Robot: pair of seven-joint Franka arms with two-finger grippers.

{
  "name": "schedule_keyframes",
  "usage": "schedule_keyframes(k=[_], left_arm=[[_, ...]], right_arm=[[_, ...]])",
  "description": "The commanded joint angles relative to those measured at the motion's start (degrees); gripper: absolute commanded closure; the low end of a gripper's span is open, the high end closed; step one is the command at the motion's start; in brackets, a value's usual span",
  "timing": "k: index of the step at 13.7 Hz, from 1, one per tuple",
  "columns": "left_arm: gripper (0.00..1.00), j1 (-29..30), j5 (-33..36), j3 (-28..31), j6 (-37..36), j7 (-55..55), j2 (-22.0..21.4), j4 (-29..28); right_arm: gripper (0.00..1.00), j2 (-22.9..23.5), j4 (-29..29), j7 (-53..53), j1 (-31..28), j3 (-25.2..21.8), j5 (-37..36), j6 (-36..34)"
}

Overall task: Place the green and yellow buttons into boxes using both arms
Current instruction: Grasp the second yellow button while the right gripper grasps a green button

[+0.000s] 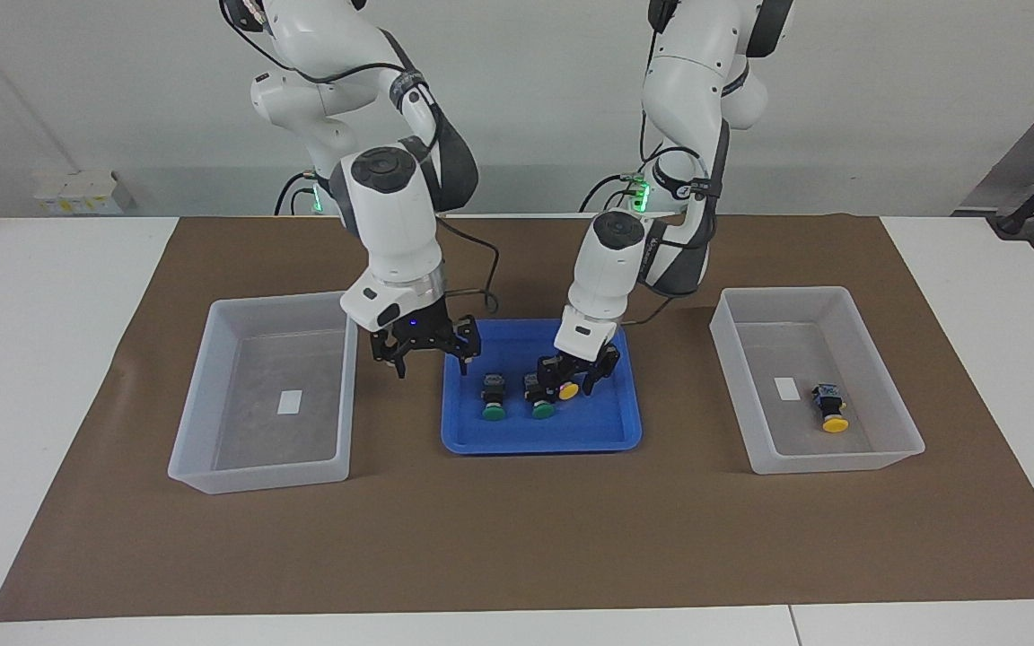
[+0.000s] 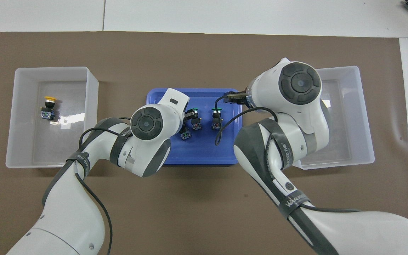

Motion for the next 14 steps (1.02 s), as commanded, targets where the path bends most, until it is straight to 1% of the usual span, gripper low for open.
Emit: schedule_keyframes(k=[1,4,5,7,9,11,12,14], left_arm=[[0.40,-1.00,-0.19,0.93,1.85,-0.72,-0.19,-1.32],[0.58,-1.00,-0.27,0.93,1.85,-0.72,-0.20,-1.67],[0.66,-0.92,-0.27,0.93,1.94,-0.64,-0.20,-1.67],[0.82,-0.74,-0.19,0.93,1.85,-0.46,-0.20,-1.67],[1.00,-0.04,-0.19,1.02,1.07,0.24,-0.20,-0.97],[1.00,0.93,-0.10,0.93,0.01,0.42,0.15,0.61],[1.00,1.37,-0.10,0.93,-1.82,0.42,0.24,2.27],[1.00,1.72,-0.01,0.93,-7.96,0.42,1.12,7.36]], right_arm=[[0.00,0.80,-2.78,1.33,0.83,-0.02,-0.62,5.18],[0.00,0.89,-7.43,1.59,2.68,-0.02,-0.62,9.93],[0.00,0.80,-8.76,1.59,2.77,-0.02,-0.62,11.86],[0.00,2.11,-8.86,1.85,3.46,-0.02,-0.54,13.72],[0.00,2.30,-10.52,2.29,3.73,0.07,-0.36,16.26],[0.00,2.30,-12.46,1.94,3.73,0.07,0.43,18.64],[0.00,2.47,-12.81,2.03,3.73,0.07,0.43,18.74],[0.00,2.74,-12.90,2.29,3.82,0.16,0.61,18.74]])
